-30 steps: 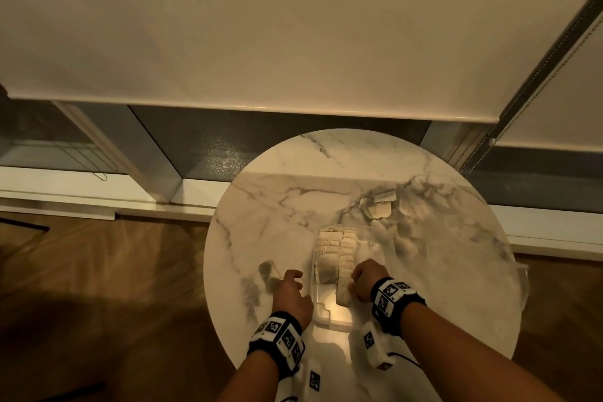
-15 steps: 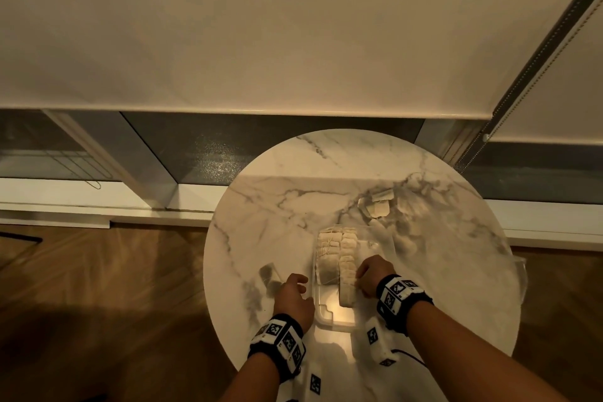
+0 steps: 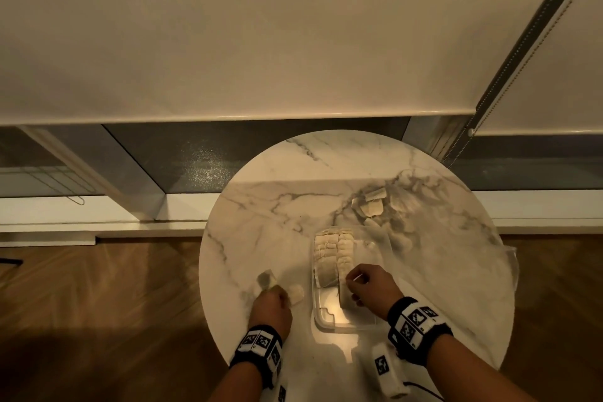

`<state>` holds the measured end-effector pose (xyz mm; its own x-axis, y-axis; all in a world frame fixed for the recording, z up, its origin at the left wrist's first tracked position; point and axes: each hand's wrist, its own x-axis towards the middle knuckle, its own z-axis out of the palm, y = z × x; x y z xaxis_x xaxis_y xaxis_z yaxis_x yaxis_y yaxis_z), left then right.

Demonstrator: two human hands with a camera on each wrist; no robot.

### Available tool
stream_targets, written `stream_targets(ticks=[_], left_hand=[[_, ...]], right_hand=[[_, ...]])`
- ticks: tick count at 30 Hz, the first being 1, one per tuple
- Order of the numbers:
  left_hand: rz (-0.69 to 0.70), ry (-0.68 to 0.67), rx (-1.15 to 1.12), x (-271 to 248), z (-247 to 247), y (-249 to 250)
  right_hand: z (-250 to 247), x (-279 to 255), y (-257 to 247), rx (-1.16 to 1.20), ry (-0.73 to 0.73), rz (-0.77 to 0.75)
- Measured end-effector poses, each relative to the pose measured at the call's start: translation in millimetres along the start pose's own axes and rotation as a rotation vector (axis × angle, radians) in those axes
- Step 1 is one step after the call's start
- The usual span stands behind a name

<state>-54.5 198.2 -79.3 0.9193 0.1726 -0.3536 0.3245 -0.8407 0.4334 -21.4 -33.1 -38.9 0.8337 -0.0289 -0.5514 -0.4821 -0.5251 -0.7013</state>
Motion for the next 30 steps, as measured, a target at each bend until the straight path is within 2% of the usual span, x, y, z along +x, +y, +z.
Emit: stream_targets(ticks=[9, 15, 18, 21, 24, 27, 30], left_hand=[[0.269, -0.100, 0.543, 30.3, 0.7, 1.0], [0.347, -0.061, 0.572, 31.1, 3.6, -5.5], [0.434, -0.026, 0.458, 29.9, 2.6, -5.3], [0.423, -0.006, 0.375, 23.8, -4.2, -2.9], [0.349, 0.021, 0.059, 19.0, -10.8, -3.5], [0.196, -0.019, -0.337, 12.3, -23.3, 2.9], [0.123, -0.070, -0.666, 8.0, -40.9, 15.0]], right_hand=[[7.6, -11.2, 3.2, -0.030, 0.016, 0.014], [10.7, -15.0, 4.9, -0.039, 0.042, 0.010], [12.7, -16.2, 4.7, -0.032, 0.060, 0.006], [15.6, -17.1, 4.3, -0.015, 0.073, -0.002], [17.5, -17.5, 2.2, 0.002, 0.088, -0.026], [21.0, -17.1, -3.7, 0.044, 0.084, -0.070], [26.5, -16.3, -13.3, 0.072, 0.040, -0.163]])
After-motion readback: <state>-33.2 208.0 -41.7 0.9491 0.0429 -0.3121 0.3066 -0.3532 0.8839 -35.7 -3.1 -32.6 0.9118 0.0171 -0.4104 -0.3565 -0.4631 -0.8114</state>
